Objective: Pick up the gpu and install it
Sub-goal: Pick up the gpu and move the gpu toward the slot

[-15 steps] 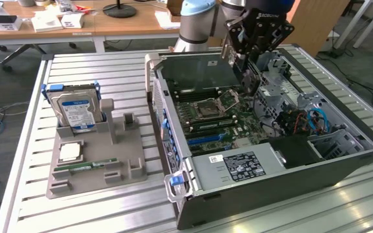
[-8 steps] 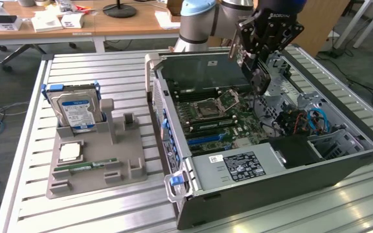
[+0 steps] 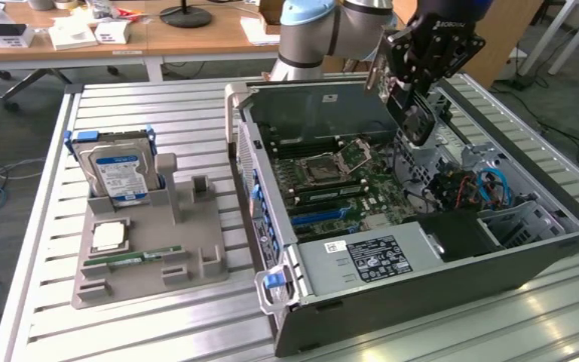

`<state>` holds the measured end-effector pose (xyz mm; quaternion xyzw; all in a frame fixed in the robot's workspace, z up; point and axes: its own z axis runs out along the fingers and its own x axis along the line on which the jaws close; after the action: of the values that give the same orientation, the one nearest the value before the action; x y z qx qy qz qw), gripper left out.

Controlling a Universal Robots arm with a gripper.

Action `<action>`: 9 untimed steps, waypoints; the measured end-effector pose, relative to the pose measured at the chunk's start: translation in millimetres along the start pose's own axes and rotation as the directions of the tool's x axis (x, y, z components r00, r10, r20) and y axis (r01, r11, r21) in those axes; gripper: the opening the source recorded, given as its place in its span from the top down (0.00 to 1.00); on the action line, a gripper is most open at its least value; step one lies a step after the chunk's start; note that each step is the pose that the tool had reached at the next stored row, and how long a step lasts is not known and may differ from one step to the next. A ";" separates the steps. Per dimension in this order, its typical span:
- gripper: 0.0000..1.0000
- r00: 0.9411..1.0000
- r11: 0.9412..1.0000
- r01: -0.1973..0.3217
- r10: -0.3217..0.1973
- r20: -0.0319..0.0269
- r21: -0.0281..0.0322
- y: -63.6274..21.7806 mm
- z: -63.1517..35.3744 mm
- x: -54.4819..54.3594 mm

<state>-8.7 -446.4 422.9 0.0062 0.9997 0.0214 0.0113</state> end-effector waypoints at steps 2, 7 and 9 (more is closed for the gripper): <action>0.74 1.000 1.000 0.004 -0.004 0.000 0.000 0.1 0.1 -3.8; 0.74 1.000 1.000 0.011 -0.011 0.000 0.000 0.2 0.2 -11.7; 0.74 1.000 1.000 0.011 -0.011 0.000 0.000 0.2 0.3 -11.9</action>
<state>3.2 -446.3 422.9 0.0007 0.9997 0.0214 0.0112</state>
